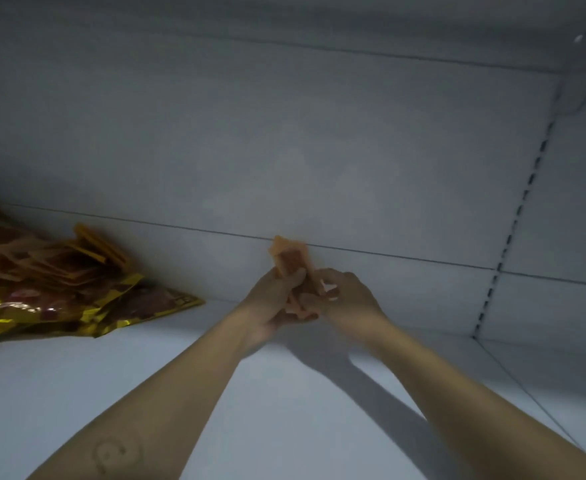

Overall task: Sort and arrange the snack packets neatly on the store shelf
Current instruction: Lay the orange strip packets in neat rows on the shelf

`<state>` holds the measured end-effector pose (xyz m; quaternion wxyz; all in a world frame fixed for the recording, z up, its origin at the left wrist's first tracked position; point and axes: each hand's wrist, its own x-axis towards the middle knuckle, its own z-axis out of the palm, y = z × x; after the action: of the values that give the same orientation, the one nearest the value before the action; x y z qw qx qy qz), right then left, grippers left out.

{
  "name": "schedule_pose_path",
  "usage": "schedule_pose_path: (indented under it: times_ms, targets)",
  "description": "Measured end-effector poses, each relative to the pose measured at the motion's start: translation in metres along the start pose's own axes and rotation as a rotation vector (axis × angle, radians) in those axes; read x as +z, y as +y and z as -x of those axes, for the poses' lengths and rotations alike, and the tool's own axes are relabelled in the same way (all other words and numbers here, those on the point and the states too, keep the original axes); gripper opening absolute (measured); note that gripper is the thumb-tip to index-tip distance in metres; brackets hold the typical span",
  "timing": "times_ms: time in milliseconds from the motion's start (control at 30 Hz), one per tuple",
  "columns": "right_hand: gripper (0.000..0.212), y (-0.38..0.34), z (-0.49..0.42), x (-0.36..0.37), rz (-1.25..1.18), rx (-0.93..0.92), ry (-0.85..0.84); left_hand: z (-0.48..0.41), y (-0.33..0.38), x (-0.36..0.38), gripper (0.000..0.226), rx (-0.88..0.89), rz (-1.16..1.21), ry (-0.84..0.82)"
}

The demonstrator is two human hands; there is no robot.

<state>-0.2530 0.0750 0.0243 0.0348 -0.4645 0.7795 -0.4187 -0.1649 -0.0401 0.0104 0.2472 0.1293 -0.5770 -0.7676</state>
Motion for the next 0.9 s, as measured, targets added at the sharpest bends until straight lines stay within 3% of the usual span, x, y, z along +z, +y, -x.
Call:
schedule_pose_path:
  times_ms: [100,133,267,433,733,900]
  targets:
    - [0.073,0.028,0.014,-0.010,-0.130,0.150,0.075,0.005,-0.022,0.002,0.034,0.049,-0.118,-0.124]
    - [0.075,0.035,0.017,-0.010,-0.169,0.171,0.056,0.009,-0.028,0.002,0.038,0.036,-0.134,-0.168]
    - [0.024,0.050,0.021,-0.011,-0.142,0.146,-0.001,0.017,-0.033,0.001,0.042,-0.038,-0.242,-0.280]
    - [0.015,0.074,0.030,-0.016,-0.291,0.145,0.128,0.014,-0.029,-0.002,0.044,-0.087,-0.215,-0.344]
    - [0.026,0.078,0.040,0.010,-0.263,0.046,0.097,0.018,-0.038,-0.010,0.025,0.091,-0.424,-0.156]
    - [0.027,0.075,0.043,0.007,-0.275,0.071,0.159,0.019,-0.040,-0.005,0.027,0.137,-0.386,-0.094]
